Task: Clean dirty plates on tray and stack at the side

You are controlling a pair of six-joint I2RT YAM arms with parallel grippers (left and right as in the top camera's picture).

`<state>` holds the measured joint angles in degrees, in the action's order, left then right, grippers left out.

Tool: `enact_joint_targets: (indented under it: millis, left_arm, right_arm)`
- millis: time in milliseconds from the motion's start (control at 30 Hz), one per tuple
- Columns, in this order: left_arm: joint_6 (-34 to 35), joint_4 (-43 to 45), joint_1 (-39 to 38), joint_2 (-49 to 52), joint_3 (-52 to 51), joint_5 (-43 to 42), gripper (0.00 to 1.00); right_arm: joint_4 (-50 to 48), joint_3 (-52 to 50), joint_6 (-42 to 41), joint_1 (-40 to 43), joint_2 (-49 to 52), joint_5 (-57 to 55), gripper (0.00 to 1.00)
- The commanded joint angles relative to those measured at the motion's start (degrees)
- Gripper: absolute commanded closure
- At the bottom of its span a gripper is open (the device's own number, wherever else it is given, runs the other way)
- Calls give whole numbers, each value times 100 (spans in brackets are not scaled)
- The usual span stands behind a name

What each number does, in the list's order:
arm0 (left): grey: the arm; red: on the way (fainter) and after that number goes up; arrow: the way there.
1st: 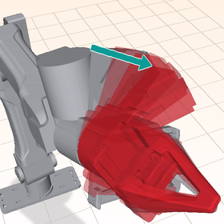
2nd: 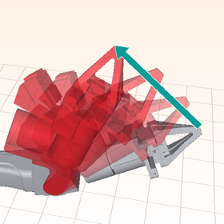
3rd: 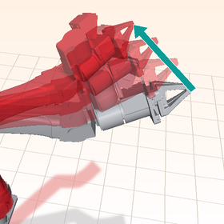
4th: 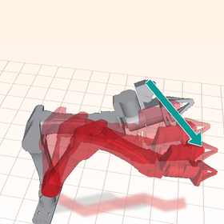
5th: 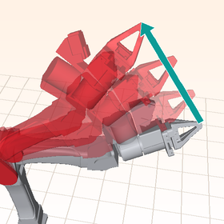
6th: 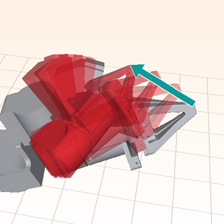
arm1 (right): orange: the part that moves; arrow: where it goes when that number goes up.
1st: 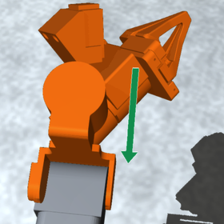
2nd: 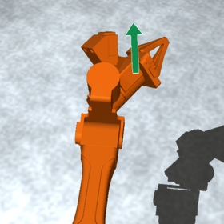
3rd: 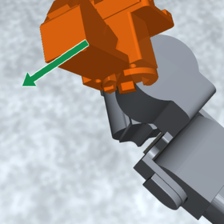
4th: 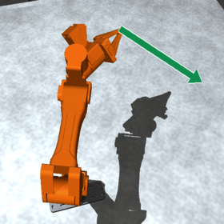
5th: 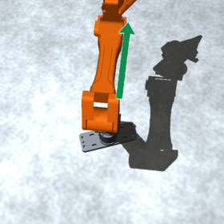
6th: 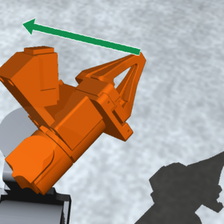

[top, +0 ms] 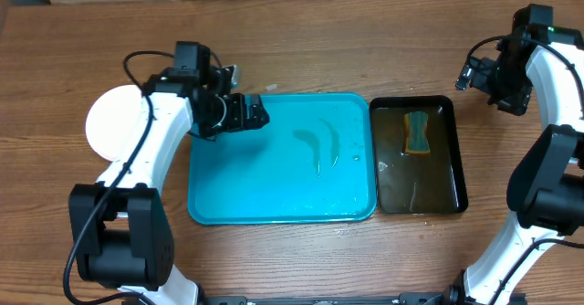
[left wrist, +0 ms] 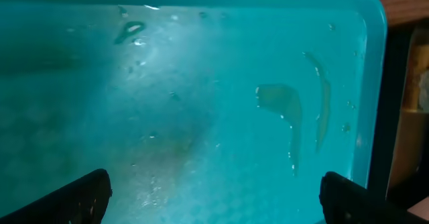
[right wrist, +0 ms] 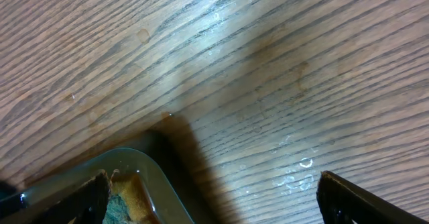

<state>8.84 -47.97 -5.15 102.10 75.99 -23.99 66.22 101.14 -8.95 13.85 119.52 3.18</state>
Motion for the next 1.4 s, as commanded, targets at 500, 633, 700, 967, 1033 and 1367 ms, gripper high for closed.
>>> enact_joint_targets:
  millis: [500, 633, 700, 967, 1033, 1367]
  left_arm:
    - [37, 22, -90, -170, -13, 61, 0]
    - [37, 22, -90, -170, -13, 63, 0]
    - [37, 22, -90, -170, -13, 63, 0]
    - [37, 22, -90, -170, -13, 63, 0]
    - [37, 22, -90, -170, -13, 63, 0]
    - [37, 22, -90, -170, -13, 63, 0]
  right_arm:
    - [-15, 136, 2, 7, -66, 39, 0]
    - [-13, 127, 4, -76, -96, 35, 0]
    - [-13, 127, 4, -201, -203, 35, 0]
    - [-15, 127, 2, -1582, -1716, 35, 0]
    - [-15, 127, 4, -2129, -2315, 37, 0]
    - [-509, 39, 695, -3901, -5047, -739, 0]
